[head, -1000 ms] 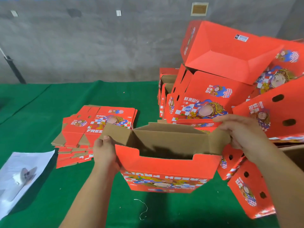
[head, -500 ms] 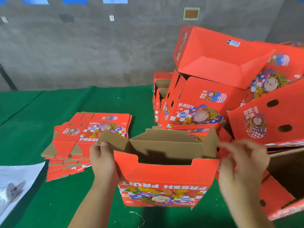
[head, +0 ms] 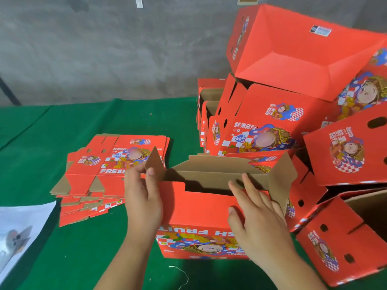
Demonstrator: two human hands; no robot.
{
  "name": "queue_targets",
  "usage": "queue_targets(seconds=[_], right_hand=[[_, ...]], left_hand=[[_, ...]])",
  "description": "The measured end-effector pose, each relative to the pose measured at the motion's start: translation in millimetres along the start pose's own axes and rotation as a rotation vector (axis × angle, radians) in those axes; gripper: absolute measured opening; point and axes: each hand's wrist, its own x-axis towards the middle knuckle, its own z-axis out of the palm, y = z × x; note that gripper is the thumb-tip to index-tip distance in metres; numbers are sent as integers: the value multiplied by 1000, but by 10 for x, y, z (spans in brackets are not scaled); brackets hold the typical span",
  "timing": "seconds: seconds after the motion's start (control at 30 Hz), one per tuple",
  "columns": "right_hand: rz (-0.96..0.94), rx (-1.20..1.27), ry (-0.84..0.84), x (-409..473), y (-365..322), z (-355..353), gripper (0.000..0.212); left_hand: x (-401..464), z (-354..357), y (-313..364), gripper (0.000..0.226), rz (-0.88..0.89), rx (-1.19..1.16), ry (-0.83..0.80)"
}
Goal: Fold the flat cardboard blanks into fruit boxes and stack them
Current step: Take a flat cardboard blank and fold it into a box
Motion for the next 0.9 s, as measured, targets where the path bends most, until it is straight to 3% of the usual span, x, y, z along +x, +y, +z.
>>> queue_targets(seconds=[0.2,0.3,0.43,0.53,0.63,0.7,0.8,0.9], right_hand=[[117,-42,-112,228,-62,13,82],[141,-114,-74,290,-76,96,81],[101,-157,43,307,-131,99,80],[160,-100,279,284,-189,100,84],[328,-39,452,291,-173,166,116],[346,4,528,350,-125,185,127],[307,94,564,409,-30,193,117],[235,287,387,378,76,220,101]], left_hand=[[-33,-80,-52,31,94,60,-292],[-62,-85,-37,16,199,144,-449],[109,-3,-12,44,235,390,-650],[310,125,43,44,252,638,-696],[425,289,66,36,182,744,-685],[466,379,38,35,194,732,-647],[576,508,-72,37,188,639,-590],[675,611,-195,38,46,546,-659]])
